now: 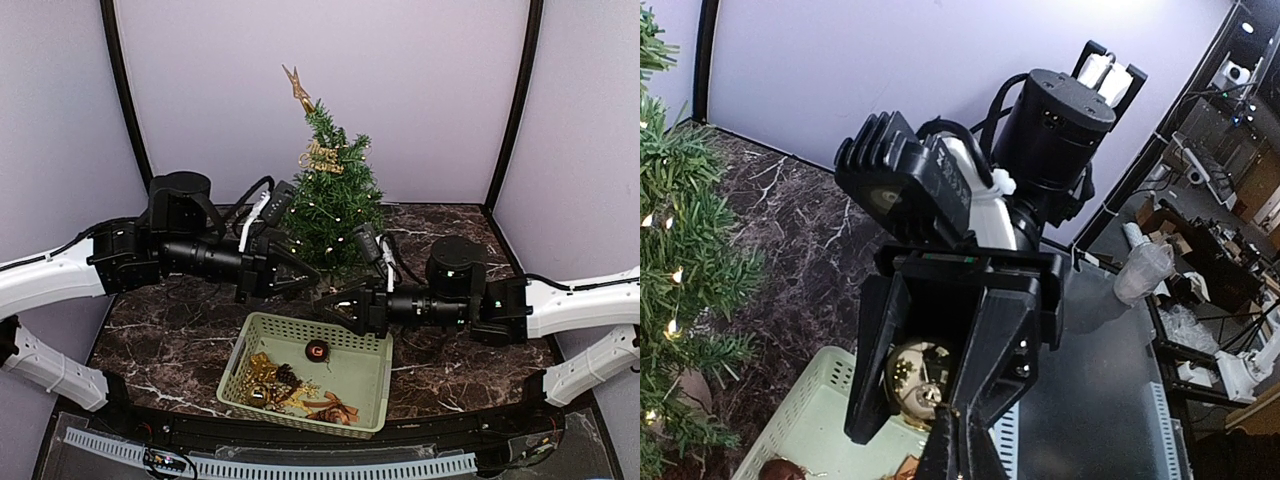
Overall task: Decorate the small christmas tree
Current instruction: Pass from the right arm to the left, then hang the ornament ball on the branch.
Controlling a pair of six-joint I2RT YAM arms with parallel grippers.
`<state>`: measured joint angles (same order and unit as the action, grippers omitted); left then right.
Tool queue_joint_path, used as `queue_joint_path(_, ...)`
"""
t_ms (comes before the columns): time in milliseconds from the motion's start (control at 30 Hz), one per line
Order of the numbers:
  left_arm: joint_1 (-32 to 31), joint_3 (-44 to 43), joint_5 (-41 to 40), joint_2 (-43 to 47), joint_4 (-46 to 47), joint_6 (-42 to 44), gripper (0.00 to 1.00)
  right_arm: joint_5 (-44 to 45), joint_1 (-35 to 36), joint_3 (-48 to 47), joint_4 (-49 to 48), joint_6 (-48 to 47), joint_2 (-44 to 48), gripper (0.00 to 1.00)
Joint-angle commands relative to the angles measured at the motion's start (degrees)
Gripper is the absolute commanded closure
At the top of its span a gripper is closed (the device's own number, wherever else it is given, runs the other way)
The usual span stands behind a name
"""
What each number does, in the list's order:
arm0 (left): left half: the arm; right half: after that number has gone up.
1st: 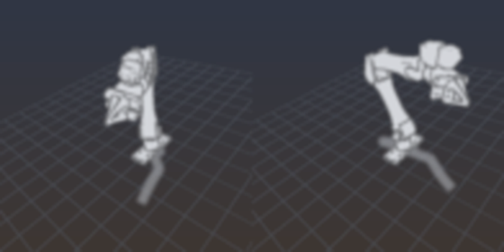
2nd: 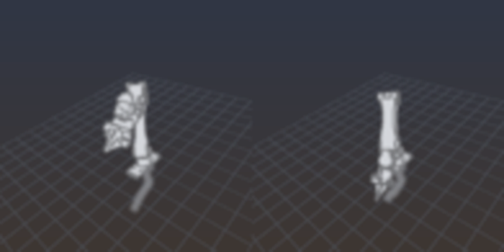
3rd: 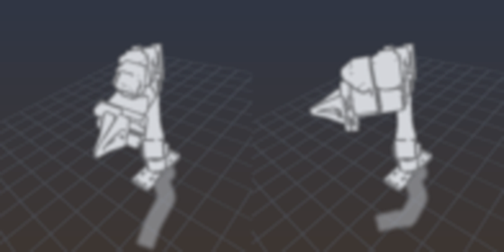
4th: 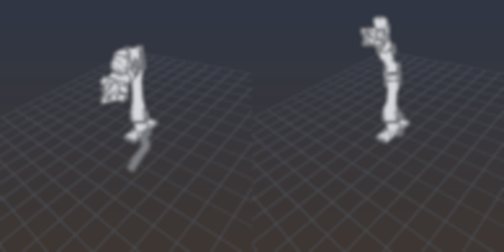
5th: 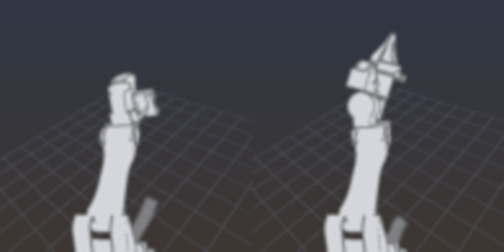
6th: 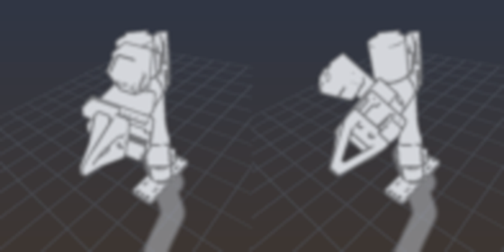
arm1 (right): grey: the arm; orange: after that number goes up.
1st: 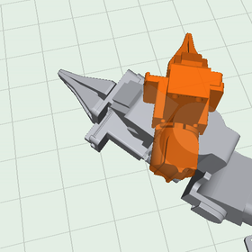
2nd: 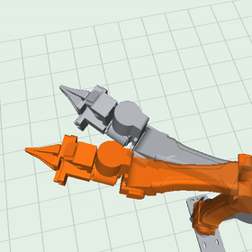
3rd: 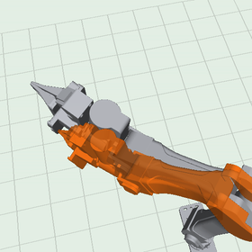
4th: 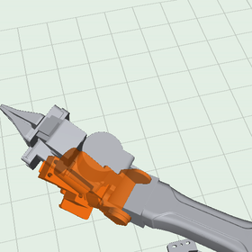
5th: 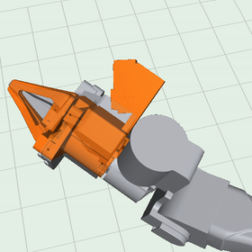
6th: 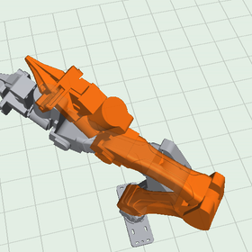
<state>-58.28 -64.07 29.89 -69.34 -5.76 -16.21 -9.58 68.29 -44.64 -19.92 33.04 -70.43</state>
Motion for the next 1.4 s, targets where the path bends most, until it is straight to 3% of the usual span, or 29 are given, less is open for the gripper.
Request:
queue_joint_path(0, 0.36, 0.29, -1.29, -2.15, 1.74, 6.24, 1.0, 1.55, -0.76, -2.03, 5.3, 0.52, 1.83, 0.62)
queue_joint_path(67, 0.41, 0.2, -2.96, -2.9, 1.59, 7.78, 0.94, 1.94, -1.01, -1.61, 5.33, 0.79, 2.37, 0.62)
queue_joint_path(267, 1.14, 1.8, -12.16, -1.85, 0.84, 6.18, 0.63, 2.4, -1.35, -1.26, 6.53, 0.7, 4.32, 0.61)
queue_joint_path(467, 2.31, 6.86, -18.09, 3.01, 1.9, -1.0, 0.52, 1.62, -1.44, -2.18, 8.53, -0.69, 5.53, 0.61)
queue_joint_path(567, 3.36, 10.06, -14.25, 6.8, 4.12, -5.07, 0.49, 0.91, -1.51, -3.06, 9.87, -1.17, 5.2, 0.61)
queue_joint_path(767, 4.73, 13.43, -0.83, 10.72, 10.01, -7.74, 0.29, -3.37, -1.53, -4.5, 10.96, -1.38, 4.43, 0.61)
queue_joint_path(967, 5.1, 12.42, 11.17, 5.56, 15.92, -12.95, 0.28, -10.28, -1.63, -6.05, 10.24, -0.16, 3.66, 0.62)
queue_joint_path(1133, 5.01, 11.01, 16.16, 2.29, 18.78, -13.53, 0.28, -12.12, -1.59, -6.39, 9.47, 0.7, 3.35, 0.62)
queue_joint_path(1200, 4.9, 10.51, 17.72, 1.27, 19.26, -13.68, 0.32, -12.54, -1.61, -6.63, 9.55, 0.76, 2.87, 0.62)
queue_joint_path(1300, 4.64, 9.9, 20.52, 0.14, 21.0, -14.37, 0.52, -12.96, -1.61, -6.85, 9.71, 0.8, 2.17, 0.62)
queue_joint_path(1367, 4.36, 9.76, 21.48, -0.42, 21.88, -14.78, 0.58, -13.1, -1.64, -7.07, 9.89, 0.8, 1.87, 0.62)
